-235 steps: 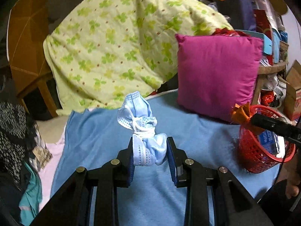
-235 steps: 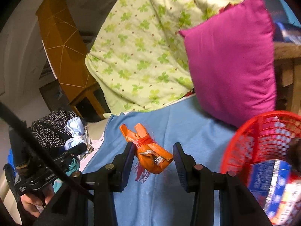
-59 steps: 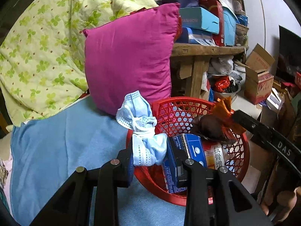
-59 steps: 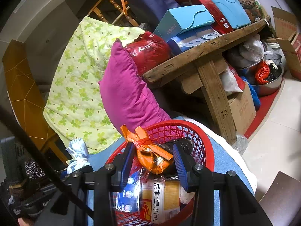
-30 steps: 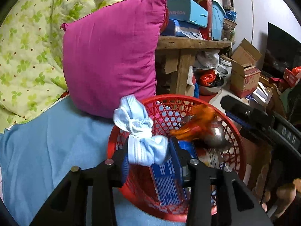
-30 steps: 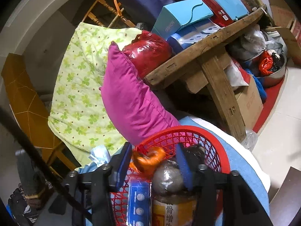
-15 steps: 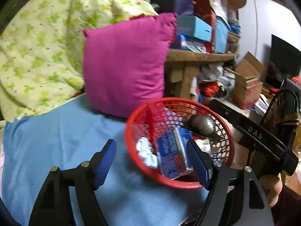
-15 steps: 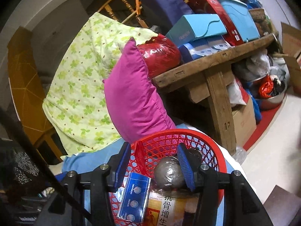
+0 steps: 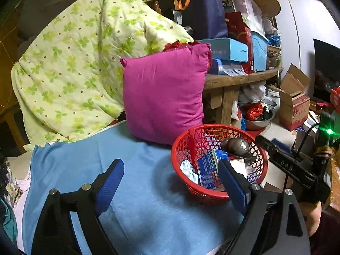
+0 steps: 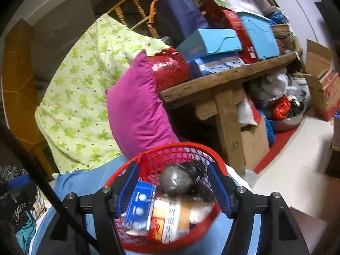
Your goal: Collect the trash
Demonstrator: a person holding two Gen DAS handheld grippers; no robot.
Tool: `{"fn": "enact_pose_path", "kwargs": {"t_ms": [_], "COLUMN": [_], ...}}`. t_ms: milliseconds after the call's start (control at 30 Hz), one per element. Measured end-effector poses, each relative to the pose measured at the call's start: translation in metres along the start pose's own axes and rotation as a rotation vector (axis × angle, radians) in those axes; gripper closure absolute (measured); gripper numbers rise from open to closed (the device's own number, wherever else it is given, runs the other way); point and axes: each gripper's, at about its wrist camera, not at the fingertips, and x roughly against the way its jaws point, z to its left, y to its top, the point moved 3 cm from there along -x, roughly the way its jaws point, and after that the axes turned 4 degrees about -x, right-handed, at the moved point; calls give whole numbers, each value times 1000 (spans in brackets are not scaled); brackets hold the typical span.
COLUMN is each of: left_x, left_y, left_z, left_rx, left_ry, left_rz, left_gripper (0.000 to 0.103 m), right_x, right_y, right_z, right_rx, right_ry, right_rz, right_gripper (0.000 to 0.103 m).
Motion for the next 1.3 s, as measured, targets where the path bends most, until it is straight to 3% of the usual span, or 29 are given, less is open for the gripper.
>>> {"fn": "enact_pose_path", "kwargs": {"t_ms": [167, 333, 800, 1300], "left_x": [21, 43, 92, 111], "left_y": [-2, -5, -8, -5], "left_z": [2, 6, 12, 14], "left_rx": [-14, -9, 1, 6], "left_ry": [17, 26, 82, 131], "left_rz": [-22, -31, -51, -43], "left_gripper": [9, 8, 7, 5], "right_x": [20, 42, 119, 139], "right_y": [-12, -14, 21, 8], "right_z": [-5, 10, 79, 94], "right_rx": [-42, 9, 140, 222], "right_ry": [-13, -35, -71, -122], "right_rz": [23, 28, 46, 141], "right_gripper": [33, 33, 30, 30]}}
